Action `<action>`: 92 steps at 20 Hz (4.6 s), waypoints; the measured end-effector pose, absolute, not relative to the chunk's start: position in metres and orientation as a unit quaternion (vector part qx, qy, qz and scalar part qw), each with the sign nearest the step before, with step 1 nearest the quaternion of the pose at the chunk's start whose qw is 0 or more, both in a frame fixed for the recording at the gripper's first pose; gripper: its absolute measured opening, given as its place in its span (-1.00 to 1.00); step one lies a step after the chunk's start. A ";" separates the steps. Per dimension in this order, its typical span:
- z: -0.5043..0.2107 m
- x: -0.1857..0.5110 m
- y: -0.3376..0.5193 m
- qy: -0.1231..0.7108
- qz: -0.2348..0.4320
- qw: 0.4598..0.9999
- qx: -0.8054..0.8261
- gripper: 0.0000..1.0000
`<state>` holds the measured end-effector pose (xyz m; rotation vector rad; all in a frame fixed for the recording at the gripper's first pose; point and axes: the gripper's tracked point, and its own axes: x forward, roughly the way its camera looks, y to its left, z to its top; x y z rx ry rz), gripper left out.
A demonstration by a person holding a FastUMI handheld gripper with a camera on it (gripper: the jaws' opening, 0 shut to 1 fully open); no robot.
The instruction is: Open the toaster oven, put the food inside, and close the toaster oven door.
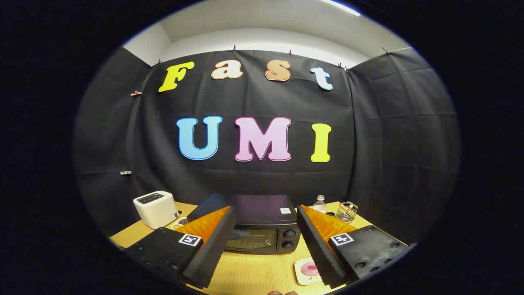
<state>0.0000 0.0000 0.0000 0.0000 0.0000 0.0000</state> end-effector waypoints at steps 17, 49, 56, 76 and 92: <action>-0.010 -0.003 0.028 0.016 0.021 1.000 0.001 0.96; -0.150 0.150 0.099 0.164 0.024 0.986 -0.010 0.99; -0.156 0.142 0.104 0.190 0.036 0.981 -0.003 1.00; -0.207 0.044 0.099 0.245 0.067 0.967 0.029 1.00; -0.246 -0.027 0.038 0.323 0.073 0.943 0.046 0.99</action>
